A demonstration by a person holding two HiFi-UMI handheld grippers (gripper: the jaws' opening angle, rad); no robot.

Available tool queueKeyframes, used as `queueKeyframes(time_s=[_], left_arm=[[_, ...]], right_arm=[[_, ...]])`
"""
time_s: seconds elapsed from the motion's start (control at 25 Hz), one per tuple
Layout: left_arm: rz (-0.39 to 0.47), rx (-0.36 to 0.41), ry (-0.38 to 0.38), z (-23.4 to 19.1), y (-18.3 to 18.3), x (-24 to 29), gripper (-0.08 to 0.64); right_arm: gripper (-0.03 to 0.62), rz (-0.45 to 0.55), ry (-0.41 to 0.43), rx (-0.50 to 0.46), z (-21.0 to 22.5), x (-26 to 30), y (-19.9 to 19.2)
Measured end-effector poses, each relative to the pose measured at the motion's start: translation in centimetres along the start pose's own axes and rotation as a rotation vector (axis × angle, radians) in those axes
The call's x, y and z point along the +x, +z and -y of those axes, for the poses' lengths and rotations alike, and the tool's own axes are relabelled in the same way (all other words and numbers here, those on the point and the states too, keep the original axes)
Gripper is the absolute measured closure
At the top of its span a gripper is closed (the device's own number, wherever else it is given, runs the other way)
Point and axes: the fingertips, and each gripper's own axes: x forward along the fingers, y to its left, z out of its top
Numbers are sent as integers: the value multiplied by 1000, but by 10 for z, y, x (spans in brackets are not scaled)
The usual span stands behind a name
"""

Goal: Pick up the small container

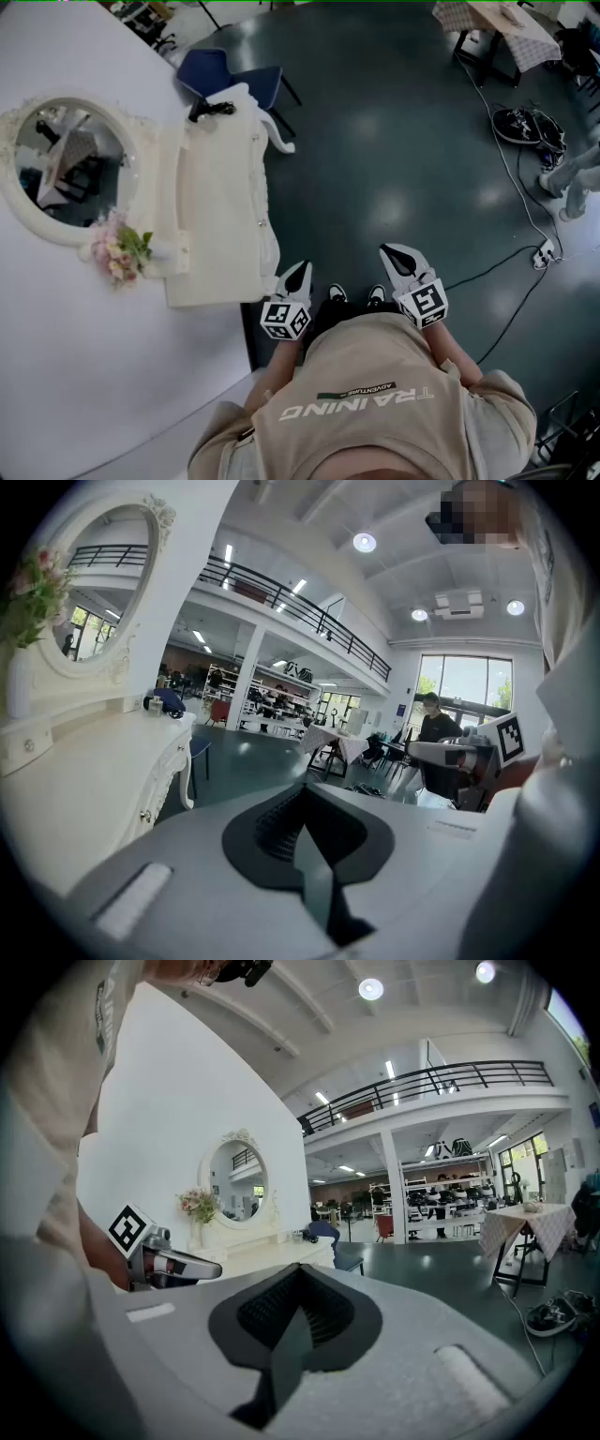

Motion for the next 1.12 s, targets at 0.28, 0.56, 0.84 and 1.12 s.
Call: queueKeyframes(time_s=[0.28,0.56,0.84,1.12], left_arm=[[29,-2,11,-10,16,6,543],[24,39,-9,4,23,21,543],[-38,82,-40,6,16,26,543],[-16,59,-46,-32,39,74,543]], right_arm=[[589,7,9,2,3,7,6],[589,-7,17,16,16,14,-3],[589,-57,20,71,18,25,-20],[589,-96,0,57,42,72,-5]])
